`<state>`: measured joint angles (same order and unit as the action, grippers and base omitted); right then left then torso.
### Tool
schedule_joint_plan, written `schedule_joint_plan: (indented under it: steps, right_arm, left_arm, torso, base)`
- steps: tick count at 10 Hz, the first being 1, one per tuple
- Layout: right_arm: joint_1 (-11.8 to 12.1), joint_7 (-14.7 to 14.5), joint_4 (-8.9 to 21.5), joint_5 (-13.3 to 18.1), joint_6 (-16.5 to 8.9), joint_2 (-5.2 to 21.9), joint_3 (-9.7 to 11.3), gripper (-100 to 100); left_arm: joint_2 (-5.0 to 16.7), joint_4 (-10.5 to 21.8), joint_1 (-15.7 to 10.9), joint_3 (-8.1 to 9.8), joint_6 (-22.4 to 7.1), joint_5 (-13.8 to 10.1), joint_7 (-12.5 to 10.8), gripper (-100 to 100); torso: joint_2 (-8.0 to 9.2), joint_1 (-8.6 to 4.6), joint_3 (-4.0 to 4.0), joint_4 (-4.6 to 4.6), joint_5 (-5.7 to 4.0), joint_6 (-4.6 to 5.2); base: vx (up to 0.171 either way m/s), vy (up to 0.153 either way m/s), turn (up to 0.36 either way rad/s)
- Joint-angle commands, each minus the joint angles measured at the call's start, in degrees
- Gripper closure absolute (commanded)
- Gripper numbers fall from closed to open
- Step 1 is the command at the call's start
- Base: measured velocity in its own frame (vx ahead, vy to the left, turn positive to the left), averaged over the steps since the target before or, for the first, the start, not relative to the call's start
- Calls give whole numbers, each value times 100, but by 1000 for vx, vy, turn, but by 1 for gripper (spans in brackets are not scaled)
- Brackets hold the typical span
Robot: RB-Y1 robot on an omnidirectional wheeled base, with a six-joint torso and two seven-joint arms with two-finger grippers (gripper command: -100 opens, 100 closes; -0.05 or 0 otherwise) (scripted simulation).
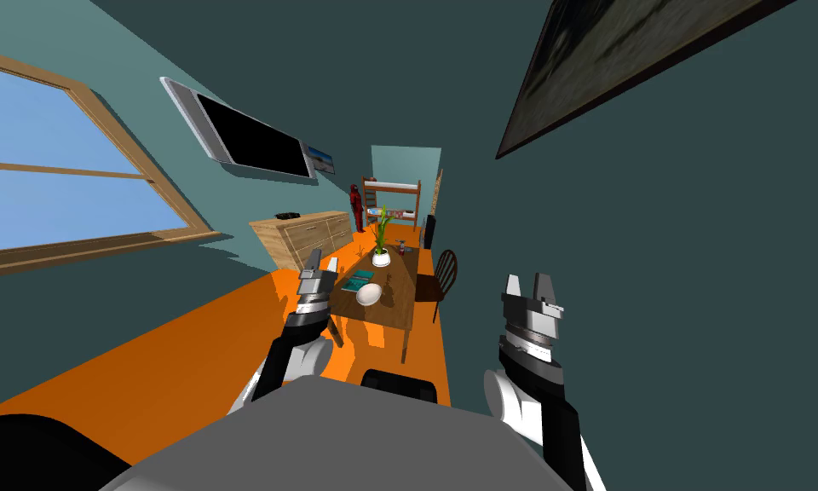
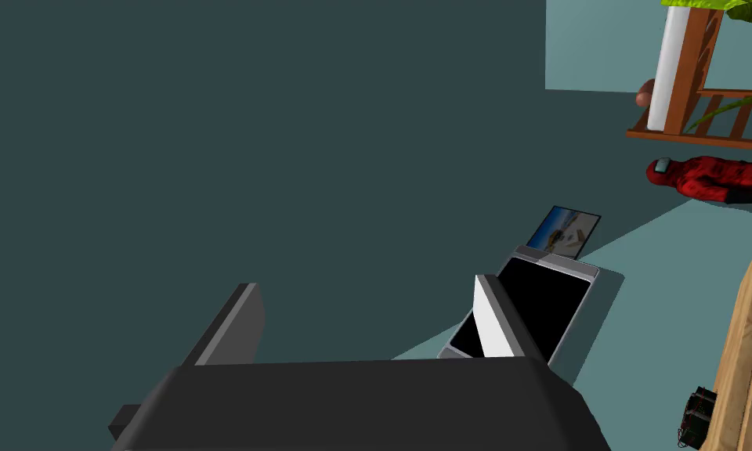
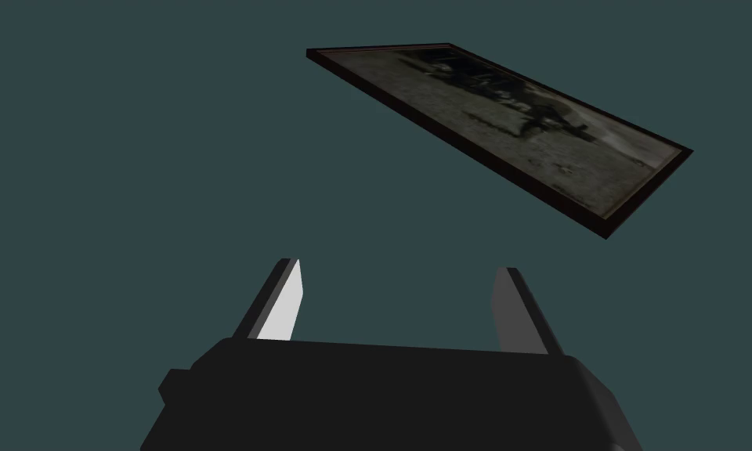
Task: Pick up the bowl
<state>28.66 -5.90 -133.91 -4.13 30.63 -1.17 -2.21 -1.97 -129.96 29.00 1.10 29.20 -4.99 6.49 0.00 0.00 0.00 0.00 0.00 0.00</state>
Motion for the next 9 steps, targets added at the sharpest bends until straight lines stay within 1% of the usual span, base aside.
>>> schedule_joint_plan:
  steps: [1, 3, 5, 6, 7, 9]
  right_arm:
    - [0, 0, 0, 0, 0, 0, 0, 0]
    - [0, 0, 0, 0, 0, 0, 0, 0]
    - [0, 0, 0, 0, 0, 0, 0, 0]
    - [0, 0, 0, 0, 0, 0, 0, 0]
    - [0, 0, 0, 0, 0, 0, 0, 0]
    - [0, 0, 0, 0, 0, 0, 0, 0]
  left_arm:
    - [195, 53, -41, 10, -70, -5, -17, -100]
    - [475, 171, -137, 33, -234, -16, -56, -100]
    - [712, 348, -278, 67, -484, -35, -115, -100]
    - [804, 456, -363, 88, -639, -47, -151, -100]
    - [804, 456, -363, 88, -639, -47, -151, -100]
    - [946, 707, -559, 137, -1002, -76, -237, -100]
  torso:
    - [0, 0, 0, 0, 0, 0]
    - [0, 9, 0, 0, 2, 0]
    - [0, 14, 0, 0, 3, 0]
    - [1, 18, 1, 0, 4, 0]
    - [2, 21, 1, 0, 5, 0]
    - [-2, 14, -1, 0, 4, 0]
  base:
    - [-1, 9, 12]
    - [-1, 23, 17]
    - [-7, 38, 26]
    - [-8, 48, 29]
    - [-4, 32, 7]
    - [2, 34, 31]
